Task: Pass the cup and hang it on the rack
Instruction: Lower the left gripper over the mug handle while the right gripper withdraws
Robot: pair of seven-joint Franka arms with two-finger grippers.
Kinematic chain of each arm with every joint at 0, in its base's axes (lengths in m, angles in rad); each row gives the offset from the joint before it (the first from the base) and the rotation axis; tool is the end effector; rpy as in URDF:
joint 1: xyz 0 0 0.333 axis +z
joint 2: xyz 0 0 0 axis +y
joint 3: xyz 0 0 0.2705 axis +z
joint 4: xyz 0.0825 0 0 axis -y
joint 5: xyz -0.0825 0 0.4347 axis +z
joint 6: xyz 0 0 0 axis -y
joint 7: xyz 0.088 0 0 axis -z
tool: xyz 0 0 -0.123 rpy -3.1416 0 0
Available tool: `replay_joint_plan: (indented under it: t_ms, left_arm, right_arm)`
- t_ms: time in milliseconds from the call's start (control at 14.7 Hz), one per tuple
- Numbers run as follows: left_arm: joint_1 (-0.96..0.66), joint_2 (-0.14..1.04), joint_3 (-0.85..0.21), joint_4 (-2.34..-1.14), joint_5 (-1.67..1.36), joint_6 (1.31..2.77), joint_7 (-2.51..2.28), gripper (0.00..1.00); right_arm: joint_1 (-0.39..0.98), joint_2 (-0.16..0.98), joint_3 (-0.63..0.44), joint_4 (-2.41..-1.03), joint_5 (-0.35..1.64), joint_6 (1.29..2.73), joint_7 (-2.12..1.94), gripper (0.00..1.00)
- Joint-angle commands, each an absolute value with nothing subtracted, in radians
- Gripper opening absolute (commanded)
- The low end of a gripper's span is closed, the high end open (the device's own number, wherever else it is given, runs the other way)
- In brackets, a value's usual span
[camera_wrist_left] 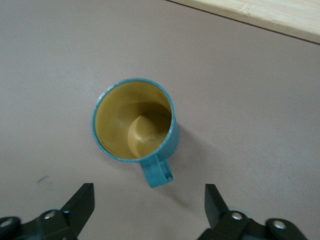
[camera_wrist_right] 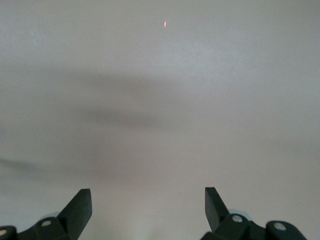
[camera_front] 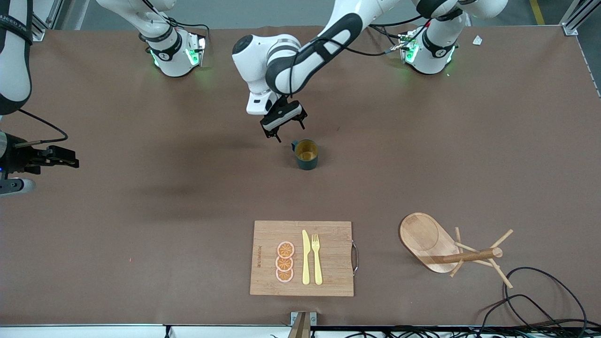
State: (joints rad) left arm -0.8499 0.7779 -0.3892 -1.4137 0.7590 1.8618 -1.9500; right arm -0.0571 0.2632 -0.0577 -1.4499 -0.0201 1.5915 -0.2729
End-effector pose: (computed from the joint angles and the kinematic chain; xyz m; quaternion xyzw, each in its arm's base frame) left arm 0.3223 -0.6382 0.1738 -0.9461 -0.2201 -0.2059 0.1184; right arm 0.6601 -0.0753 0.4603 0.9948 0.0802 -0.0628 0.0056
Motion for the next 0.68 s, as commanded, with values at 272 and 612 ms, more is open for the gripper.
replay_joint_plan:
  t_ms: [272, 612]
  left_arm:
    - [-0.897, 0.877, -0.380, -1.384, 1.008, 1.862, -2.284, 0.91]
    - [-0.974, 0.914, -0.276, -1.382, 1.048, 1.861, -2.367, 0.80]
  right_arm:
    - [-0.058, 0.259, -0.040, -1.420, -0.026, 1.588, -0.276, 1.00]
    - [-0.060, 0.256, -0.041, -1.416, -0.018, 1.580, -0.271, 1.00]
